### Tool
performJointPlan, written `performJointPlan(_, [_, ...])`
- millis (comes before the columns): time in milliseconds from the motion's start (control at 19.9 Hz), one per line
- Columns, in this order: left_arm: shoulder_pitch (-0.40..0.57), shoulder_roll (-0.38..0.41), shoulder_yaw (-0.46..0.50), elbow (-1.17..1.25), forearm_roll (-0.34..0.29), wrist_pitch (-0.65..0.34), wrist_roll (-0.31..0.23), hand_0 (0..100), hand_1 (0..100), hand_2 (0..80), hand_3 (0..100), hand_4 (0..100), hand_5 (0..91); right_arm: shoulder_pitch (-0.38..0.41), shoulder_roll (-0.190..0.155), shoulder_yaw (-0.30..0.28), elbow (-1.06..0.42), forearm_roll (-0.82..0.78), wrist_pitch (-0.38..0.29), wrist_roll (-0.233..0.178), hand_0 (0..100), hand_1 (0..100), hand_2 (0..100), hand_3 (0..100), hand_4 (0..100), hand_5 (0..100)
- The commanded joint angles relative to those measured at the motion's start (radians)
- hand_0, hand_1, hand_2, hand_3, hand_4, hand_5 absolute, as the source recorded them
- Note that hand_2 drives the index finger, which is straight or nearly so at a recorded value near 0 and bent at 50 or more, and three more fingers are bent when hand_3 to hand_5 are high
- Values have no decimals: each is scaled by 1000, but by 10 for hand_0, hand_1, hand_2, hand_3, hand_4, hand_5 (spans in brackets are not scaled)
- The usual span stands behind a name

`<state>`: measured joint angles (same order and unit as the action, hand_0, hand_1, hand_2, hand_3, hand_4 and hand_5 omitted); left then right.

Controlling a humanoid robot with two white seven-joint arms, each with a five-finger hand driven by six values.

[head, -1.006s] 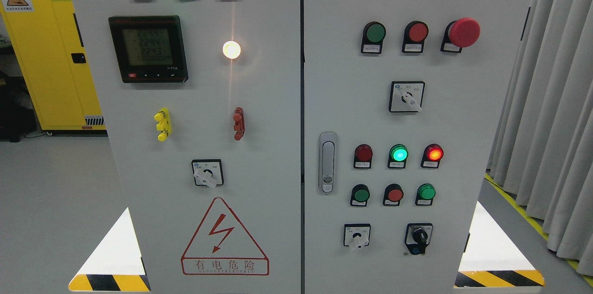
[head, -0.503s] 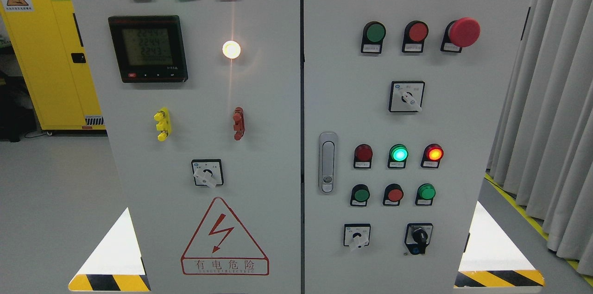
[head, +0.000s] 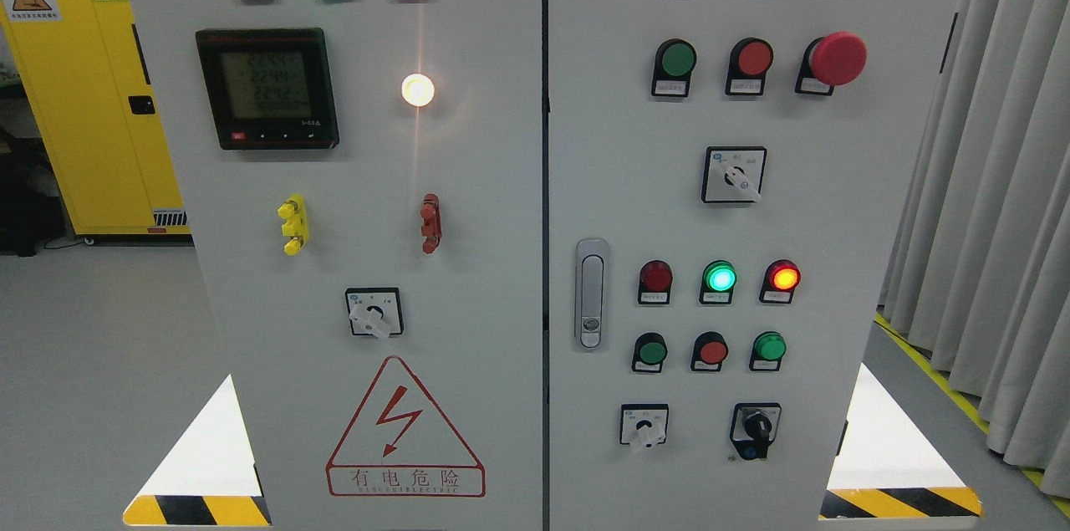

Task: Press green start button

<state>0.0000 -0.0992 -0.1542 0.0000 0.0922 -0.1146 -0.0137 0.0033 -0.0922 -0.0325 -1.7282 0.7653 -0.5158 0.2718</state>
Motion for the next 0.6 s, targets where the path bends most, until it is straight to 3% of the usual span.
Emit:
performJointPlan(0, [-26,-7,-1,-28,0,0,0,120,556,0,0,0,0,-129,5,-92,-168,103,0,-13,257,593,0,700,707,739])
performJointPlan(201, [-26,-5,-1,-28,0,0,0,120,556,0,0,0,0,-146,3,-92,-194,108,0,-13,295,602,0,741,746,831])
performJointPlan(553, [-26,-5,-1,-28,0,0,0,120,556,0,0,0,0,-215,5,-57,-180,170,10,0,392,614,0,756,763,858])
